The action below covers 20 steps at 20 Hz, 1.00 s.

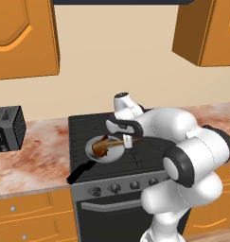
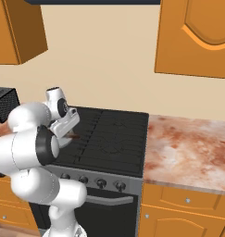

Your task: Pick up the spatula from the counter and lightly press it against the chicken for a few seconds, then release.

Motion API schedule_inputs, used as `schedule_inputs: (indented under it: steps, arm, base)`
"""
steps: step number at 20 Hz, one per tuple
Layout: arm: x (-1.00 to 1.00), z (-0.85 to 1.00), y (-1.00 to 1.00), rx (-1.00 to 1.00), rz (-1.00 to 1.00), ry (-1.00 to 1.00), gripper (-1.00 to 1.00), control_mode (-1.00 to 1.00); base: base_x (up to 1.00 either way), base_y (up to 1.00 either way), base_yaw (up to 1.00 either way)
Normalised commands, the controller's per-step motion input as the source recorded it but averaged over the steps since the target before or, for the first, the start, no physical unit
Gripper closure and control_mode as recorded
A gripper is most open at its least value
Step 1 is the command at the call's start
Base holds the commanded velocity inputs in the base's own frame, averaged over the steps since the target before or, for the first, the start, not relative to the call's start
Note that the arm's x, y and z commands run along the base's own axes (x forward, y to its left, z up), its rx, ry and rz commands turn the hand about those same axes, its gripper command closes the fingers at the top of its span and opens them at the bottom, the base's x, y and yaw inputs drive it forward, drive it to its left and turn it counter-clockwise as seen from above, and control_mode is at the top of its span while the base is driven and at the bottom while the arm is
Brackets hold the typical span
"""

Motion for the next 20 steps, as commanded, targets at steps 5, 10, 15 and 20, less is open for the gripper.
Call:
schedule_inputs:
  steps: [5,10,15,20]
  arm:
    - [0.13,-0.11,0.01,-0.01,0.0,0.0,1.0,-1.0]
    - [0.08,-0.1,0.0,-0.02,0.0,0.0,1.0,-1.0]
    - [0.02,-0.08,0.0,-0.01,0.0,0.0,1.0,-1.0]
    - [0.01,-0.08,0.0,-0.01,0.0,0.0,1.0,-1.0]
  base:
    - [0.0,0.0,0.0]
    - [0.0,0.0,0.0]
    - [0.0,0.0,0.0]
    - [0.0,0.0,0.0]
